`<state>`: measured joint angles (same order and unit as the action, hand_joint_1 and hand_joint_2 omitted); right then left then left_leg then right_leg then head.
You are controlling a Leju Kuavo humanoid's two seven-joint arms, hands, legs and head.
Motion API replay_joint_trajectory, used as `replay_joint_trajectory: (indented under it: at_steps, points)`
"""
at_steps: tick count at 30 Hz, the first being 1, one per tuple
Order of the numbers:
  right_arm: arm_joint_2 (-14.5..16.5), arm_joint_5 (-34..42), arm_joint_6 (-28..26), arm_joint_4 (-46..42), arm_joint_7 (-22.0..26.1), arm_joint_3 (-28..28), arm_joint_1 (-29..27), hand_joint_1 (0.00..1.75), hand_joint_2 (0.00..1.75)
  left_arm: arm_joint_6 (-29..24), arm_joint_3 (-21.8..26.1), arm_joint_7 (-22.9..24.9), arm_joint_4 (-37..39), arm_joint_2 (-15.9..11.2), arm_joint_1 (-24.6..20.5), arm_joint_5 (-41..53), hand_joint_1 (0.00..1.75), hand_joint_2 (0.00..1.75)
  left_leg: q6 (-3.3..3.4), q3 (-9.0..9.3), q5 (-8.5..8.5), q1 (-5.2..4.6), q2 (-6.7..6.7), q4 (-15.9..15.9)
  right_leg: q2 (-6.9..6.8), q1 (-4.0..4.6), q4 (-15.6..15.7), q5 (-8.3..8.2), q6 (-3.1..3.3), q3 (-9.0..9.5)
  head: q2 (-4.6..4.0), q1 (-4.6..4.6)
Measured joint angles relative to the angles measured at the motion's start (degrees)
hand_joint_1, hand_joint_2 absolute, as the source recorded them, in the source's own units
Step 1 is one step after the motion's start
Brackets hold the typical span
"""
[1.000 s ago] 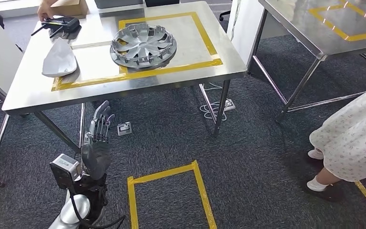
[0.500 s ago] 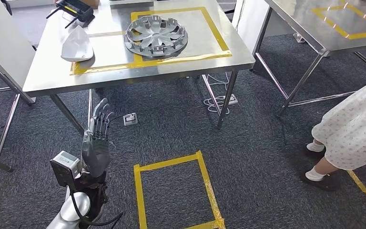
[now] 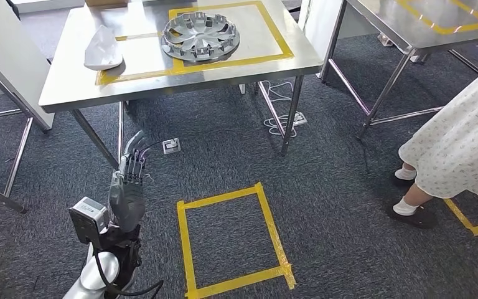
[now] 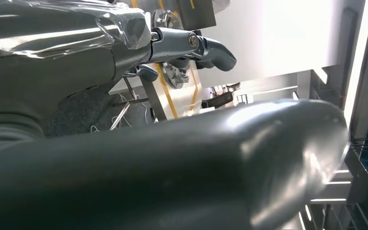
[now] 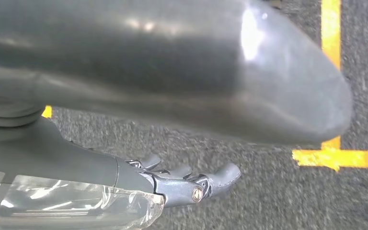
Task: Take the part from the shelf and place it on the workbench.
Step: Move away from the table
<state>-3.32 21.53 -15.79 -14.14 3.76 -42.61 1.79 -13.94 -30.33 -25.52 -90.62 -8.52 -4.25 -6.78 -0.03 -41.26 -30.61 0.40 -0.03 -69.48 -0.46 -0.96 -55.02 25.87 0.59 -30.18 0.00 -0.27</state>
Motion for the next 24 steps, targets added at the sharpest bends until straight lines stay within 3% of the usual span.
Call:
replay_joint_trajectory:
  at_steps: [1, 2, 3, 4, 6, 8, 13, 15, 17, 18, 19, 20, 21, 23, 24]
  points:
    - [0.07, 0.00, 0.01, 0.00, 0.00, -0.02, -0.02, 0.00, 0.00, -0.02, 0.10, 0.01, 0.12, 0.00, 0.05, 0.01, 0.00, 0.00, -0.33, -0.14, -0.54, 0.30, 0.00, -2.79, 0.00, -0.07, -0.08, -0.70, -0.16, -0.82, 0.00, 0.00]
    - [0.10, 0.01, 0.01, 0.01, 0.00, -0.03, -0.05, 0.00, 0.00, -0.03, 0.17, 0.01, 0.22, 0.01, 0.09, 0.01, 0.00, 0.00, -0.63, 0.66, 0.25, 0.58, 0.01, -3.78, -0.01, -0.21, -0.20, -1.38, -0.43, -1.74, 0.00, 0.00]
    - [0.14, 0.01, 0.01, 0.01, 0.00, -0.04, -0.07, 0.00, 0.00, -0.04, 0.21, 0.02, 0.28, 0.02, 0.12, 0.01, 0.00, 0.00, -0.89, 2.52, 1.76, 0.85, 0.01, -2.61, 0.01, -0.39, -0.39, -1.98, -0.75, -2.67, 0.00, 0.00]
    - [0.16, 0.02, 0.01, 0.02, -0.01, -0.05, -0.06, 0.00, 0.00, -0.04, 0.23, 0.02, 0.33, 0.04, 0.13, 0.01, 0.00, 0.00, -1.12, 5.36, 3.08, 1.11, 0.00, 0.49, 0.04, -0.54, -0.64, -2.49, -1.09, -3.46, 0.00, -0.02]
    - [0.21, 0.04, -0.01, 0.02, -0.01, -0.06, -0.04, 0.00, 0.00, -0.04, 0.28, 0.03, 0.36, 0.10, 0.11, 0.03, 0.00, 0.00, -1.26, 11.47, 2.85, 1.18, -0.19, 8.72, 0.09, -0.61, -1.06, -3.31, -1.91, -4.55, 0.00, -0.03]
    - [0.29, 0.06, -0.02, 0.02, -0.01, -0.07, -0.03, 0.00, 0.00, -0.04, 0.31, 0.04, 0.36, 0.16, 0.10, 0.07, 0.00, 0.00, -1.04, 14.28, 1.29, 0.97, -0.42, 13.16, 0.09, -0.51, -1.19, -3.75, -2.47, -4.90, 0.00, 0.02]
    - [0.32, 0.08, -0.02, 0.02, -0.01, -0.08, -0.02, 0.00, 0.00, -0.04, 0.33, 0.04, 0.37, 0.17, 0.10, 0.10, 0.00, 0.00, -0.63, 14.24, 1.24, 0.82, -0.43, 13.49, 0.06, -0.53, -1.05, -4.11, -2.79, -4.93, 0.00, 0.03]
    - [0.31, 0.15, -0.04, 0.04, -0.02, -0.08, -0.02, 0.00, 0.00, -0.05, 0.39, 0.13, 0.42, 0.23, 0.13, 0.16, 0.00, 0.00, 0.38, 13.57, 1.93, 0.62, -0.24, 13.39, 0.05, -0.68, -0.94, -4.56, -3.39, -5.16, 0.00, 0.03]
    - [0.32, 0.27, -0.04, 0.07, -0.17, -0.22, -0.02, 0.00, 0.00, 0.45, 0.52, 2.05, 0.83, 0.60, 0.24, 0.16, 0.00, 0.00, 2.26, 11.19, 4.13, 0.18, 0.02, 13.58, 0.14, -0.72, -9.39, 0.30, -3.25, -8.33, 0.00, 0.10]
    - [0.31, 0.32, -0.05, 0.09, -0.31, -0.31, -0.03, 0.00, 0.00, 0.84, 0.60, 3.54, 1.29, 0.81, 0.32, 0.03, 0.00, 0.44, 3.03, 9.84, 5.33, -0.04, 0.14, 13.75, 0.18, -0.68, -14.32, 2.70, -3.19, -9.83, 0.00, 0.14]
    - [0.32, 0.34, -0.05, 0.09, -0.46, -0.42, -0.02, 0.00, 0.00, 1.34, 0.74, 5.53, 2.04, 1.00, 0.45, -0.26, 0.00, 0.87, 3.37, 8.55, 6.27, -0.35, 0.13, 13.74, 0.21, -0.56, -18.57, 4.53, -3.19, -10.65, 0.00, 0.16]
    - [0.31, 0.34, -0.05, 0.09, -0.57, -0.51, 0.00, 0.00, 0.00, 1.63, 0.95, 7.17, 3.03, 1.12, 0.63, -0.51, 0.00, 1.31, 3.37, 7.86, 6.82, -0.56, 0.13, 13.71, 0.21, -0.45, -18.03, 3.62, -3.55, -9.33, 0.00, 0.17]
    - [0.28, 0.35, -0.02, 0.09, -0.65, -0.61, 0.04, 0.00, 0.00, 1.89, 1.26, 8.73, 4.20, 1.26, 0.82, -0.68, 0.00, 1.75, 3.32, 7.37, 7.25, -0.71, 0.13, 13.69, 0.21, -0.28, -14.97, 2.55, -3.63, -6.86, 0.00, 0.16]
    - [0.00, 0.34, 0.12, 0.09, -0.85, -0.90, 0.20, 0.00, 0.00, 2.32, 2.05, 11.59, 7.51, 1.63, 1.18, -0.65, 0.00, 1.75, 3.06, 6.68, 7.94, -0.98, 0.15, 13.59, 0.20, 0.24, -5.97, 1.92, -2.87, -0.49, 0.00, 0.13]
    - [-0.15, 0.34, 0.21, 0.09, -0.97, -1.08, 0.31, 0.00, 0.00, 2.48, 2.48, 12.65, 9.82, 1.80, 1.28, -0.51, 0.00, 1.75, 2.81, 6.47, 8.27, -1.06, 0.21, 13.53, 0.21, 0.48, -2.52, 2.24, -2.38, 1.72, 0.00, 0.11]
